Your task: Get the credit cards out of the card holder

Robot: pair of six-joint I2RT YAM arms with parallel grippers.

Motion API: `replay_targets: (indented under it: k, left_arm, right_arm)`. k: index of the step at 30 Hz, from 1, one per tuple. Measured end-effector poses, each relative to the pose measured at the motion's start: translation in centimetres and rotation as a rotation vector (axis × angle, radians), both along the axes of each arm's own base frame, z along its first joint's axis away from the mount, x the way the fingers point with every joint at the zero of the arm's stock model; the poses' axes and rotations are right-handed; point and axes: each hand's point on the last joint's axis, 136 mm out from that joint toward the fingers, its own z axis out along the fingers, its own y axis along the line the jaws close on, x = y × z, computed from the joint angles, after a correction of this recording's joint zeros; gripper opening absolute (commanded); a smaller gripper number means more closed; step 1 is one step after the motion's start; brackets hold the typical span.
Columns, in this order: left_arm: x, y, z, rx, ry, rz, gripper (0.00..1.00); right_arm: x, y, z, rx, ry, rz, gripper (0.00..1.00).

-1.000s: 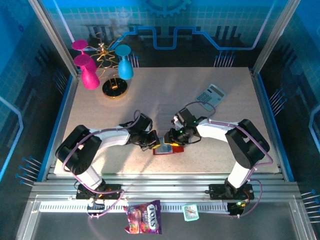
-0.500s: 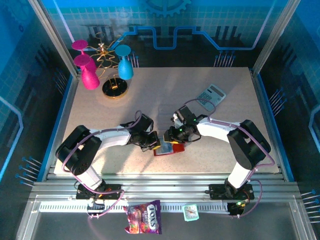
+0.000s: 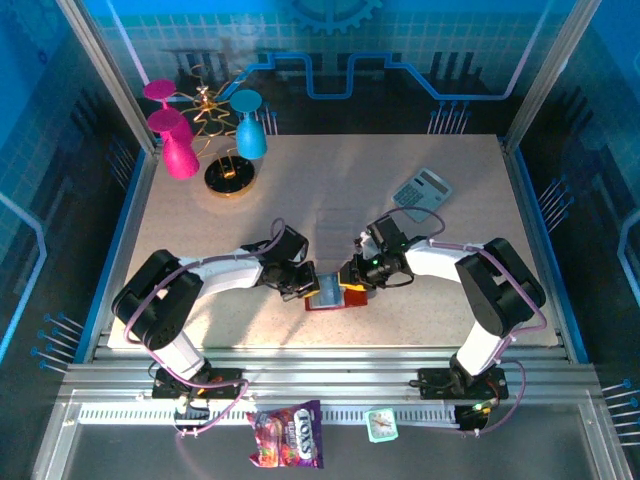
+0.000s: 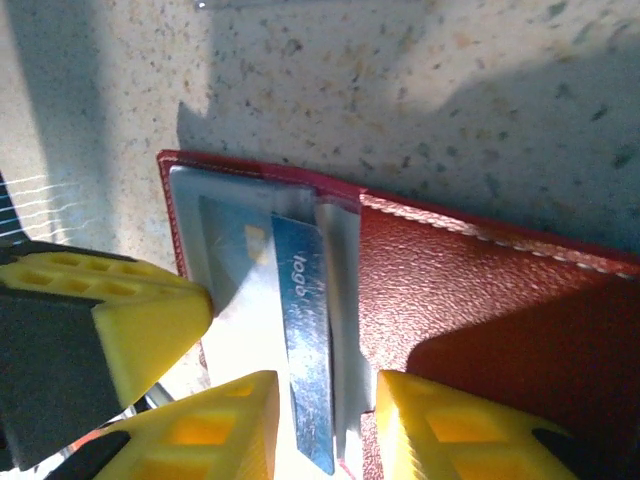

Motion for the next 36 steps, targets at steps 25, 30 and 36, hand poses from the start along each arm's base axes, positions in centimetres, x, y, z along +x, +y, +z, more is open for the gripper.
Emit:
replay_targets:
  k: [25, 30, 36]
  left_arm:
    - [0.5, -0.1, -0.1, 0.010, -0.010, 0.003, 0.03]
    - [0.5, -0.1, -0.1, 0.010, -0.009, 0.003, 0.03]
    - [0.4, 0.0, -0.1, 0.012, -0.007, 0.003, 0.03]
  right_arm:
    - [-0.3, 1.4, -1.0, 0.126, 0.044, -0.028, 0.23]
    - [-0.2, 1.6, -1.1, 0.153, 0.040, -0.039, 0.19]
    - [-0.2, 1.6, -1.2, 0.159, 0.041, -0.049, 0.14]
